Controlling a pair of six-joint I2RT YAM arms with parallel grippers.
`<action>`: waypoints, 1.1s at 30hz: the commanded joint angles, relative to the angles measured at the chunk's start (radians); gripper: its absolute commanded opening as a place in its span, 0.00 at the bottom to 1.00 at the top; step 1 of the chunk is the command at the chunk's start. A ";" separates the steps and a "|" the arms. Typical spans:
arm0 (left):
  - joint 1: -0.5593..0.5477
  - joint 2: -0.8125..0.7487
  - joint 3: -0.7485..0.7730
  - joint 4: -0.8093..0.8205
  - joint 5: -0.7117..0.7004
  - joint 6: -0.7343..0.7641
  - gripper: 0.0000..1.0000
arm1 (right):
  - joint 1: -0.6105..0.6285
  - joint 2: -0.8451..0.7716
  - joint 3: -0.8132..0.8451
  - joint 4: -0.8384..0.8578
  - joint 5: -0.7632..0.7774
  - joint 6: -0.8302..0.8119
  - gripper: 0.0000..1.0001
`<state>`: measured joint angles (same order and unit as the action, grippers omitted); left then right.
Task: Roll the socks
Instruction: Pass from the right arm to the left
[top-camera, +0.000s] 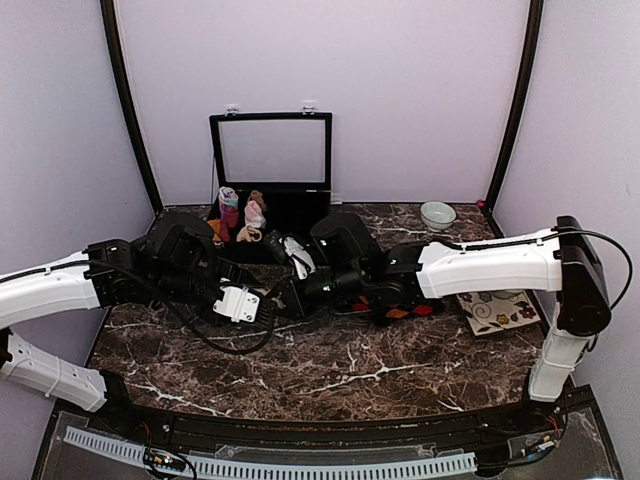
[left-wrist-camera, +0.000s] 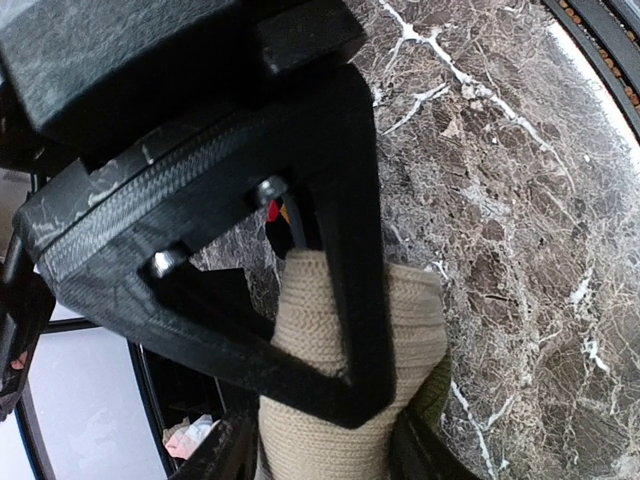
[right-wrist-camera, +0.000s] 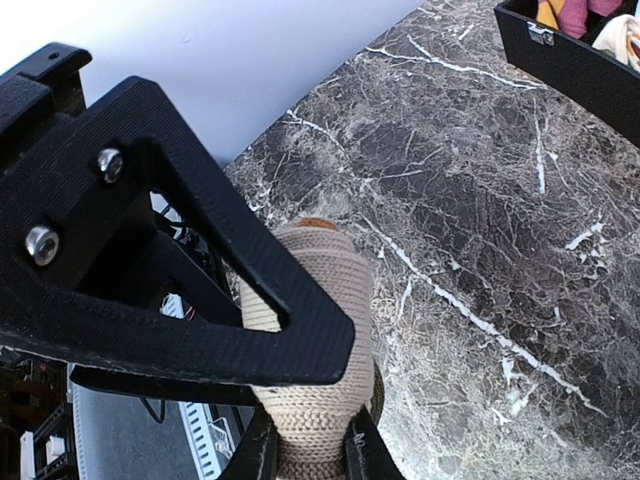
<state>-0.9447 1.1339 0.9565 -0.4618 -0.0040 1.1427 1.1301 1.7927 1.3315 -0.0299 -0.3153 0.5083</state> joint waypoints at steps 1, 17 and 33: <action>0.001 -0.008 -0.029 0.094 -0.053 0.024 0.46 | 0.011 0.003 0.013 0.057 -0.027 0.045 0.00; 0.023 -0.004 -0.162 0.684 -0.263 0.347 0.21 | -0.048 0.006 -0.017 0.239 -0.189 0.305 0.00; 0.106 0.165 0.353 -0.177 0.071 -0.198 0.00 | -0.053 -0.099 0.079 0.021 0.038 0.011 0.35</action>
<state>-0.8879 1.2682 1.1240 -0.3981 -0.1543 1.2297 1.0298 1.7710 1.3529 0.0864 -0.3054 0.7071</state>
